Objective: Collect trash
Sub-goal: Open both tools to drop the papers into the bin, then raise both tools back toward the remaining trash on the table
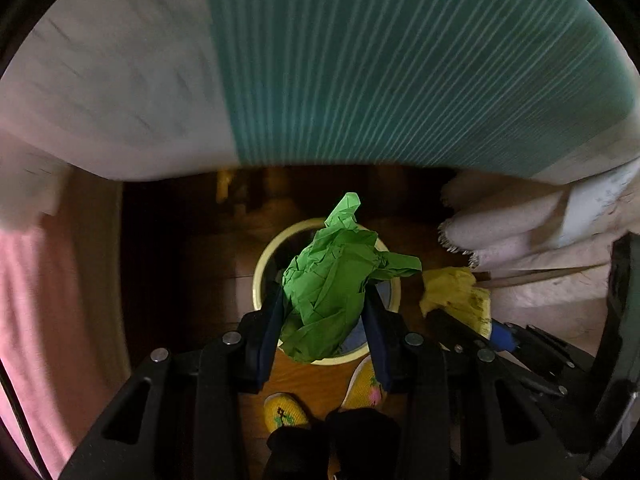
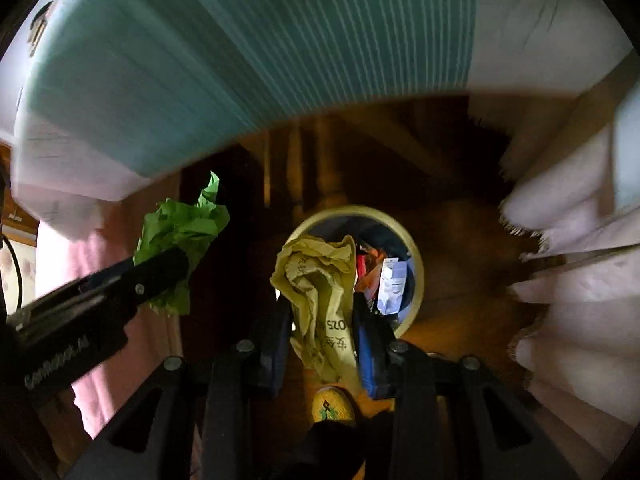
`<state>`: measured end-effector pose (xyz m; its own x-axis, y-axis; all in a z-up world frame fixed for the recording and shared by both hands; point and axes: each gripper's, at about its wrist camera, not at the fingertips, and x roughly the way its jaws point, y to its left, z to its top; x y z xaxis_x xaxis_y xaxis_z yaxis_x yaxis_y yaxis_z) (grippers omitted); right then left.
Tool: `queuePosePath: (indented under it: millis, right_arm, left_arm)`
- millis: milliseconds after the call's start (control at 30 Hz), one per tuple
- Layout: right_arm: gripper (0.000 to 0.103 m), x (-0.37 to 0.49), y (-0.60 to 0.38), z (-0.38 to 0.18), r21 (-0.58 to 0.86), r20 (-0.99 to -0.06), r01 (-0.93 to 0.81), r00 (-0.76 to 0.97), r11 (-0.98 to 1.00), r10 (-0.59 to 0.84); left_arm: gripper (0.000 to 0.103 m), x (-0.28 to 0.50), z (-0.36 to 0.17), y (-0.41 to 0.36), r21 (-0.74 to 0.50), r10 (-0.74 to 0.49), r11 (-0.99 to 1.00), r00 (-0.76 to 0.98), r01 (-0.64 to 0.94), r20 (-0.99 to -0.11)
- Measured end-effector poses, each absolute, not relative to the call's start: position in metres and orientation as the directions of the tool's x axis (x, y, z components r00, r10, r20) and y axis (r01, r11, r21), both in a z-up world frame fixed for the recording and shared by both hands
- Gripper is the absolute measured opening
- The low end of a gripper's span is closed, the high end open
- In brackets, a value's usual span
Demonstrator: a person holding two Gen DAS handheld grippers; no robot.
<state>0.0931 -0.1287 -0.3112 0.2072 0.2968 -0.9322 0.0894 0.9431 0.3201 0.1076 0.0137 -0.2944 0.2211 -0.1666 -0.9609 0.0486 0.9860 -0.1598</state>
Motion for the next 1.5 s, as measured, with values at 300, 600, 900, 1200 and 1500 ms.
queuePosePath:
  millis: [300,600,900,1200,1500]
  right_arm:
    - [0.048,0.099,-0.138,-0.401,0.378,-0.918,0.151,0.189,0.914,0.349]
    - [0.063,0.108,-0.141,-0.412,0.339,-0.926,0.158,0.230,0.928,0.299]
    - [0.063,0.101,-0.138,-0.366,0.308,-0.927,0.138,0.267,0.941,0.264]
    - [0.063,0.091,-0.122,-0.282,0.315,-0.917,0.122,0.295,0.941,0.269]
    - [0.063,0.076,-0.104,-0.170,0.330,-0.885,0.096,0.378,0.939,0.273]
  left_arm:
    - [0.092,0.121,-0.384,0.016,-0.150,-0.154,0.988,0.199,0.038,-0.968]
    - [0.092,0.118,-0.400,0.033,-0.131,-0.128,0.991,0.188,-0.005,-0.974]
    - [0.092,0.106,-0.354,0.044,-0.099,-0.088,0.995,0.242,-0.031,-0.966]
    - [0.092,0.094,-0.268,0.055,-0.096,-0.091,0.995,0.266,-0.006,-0.960]
    - [0.092,0.077,-0.153,0.069,-0.085,-0.099,0.995,0.357,0.054,-0.929]
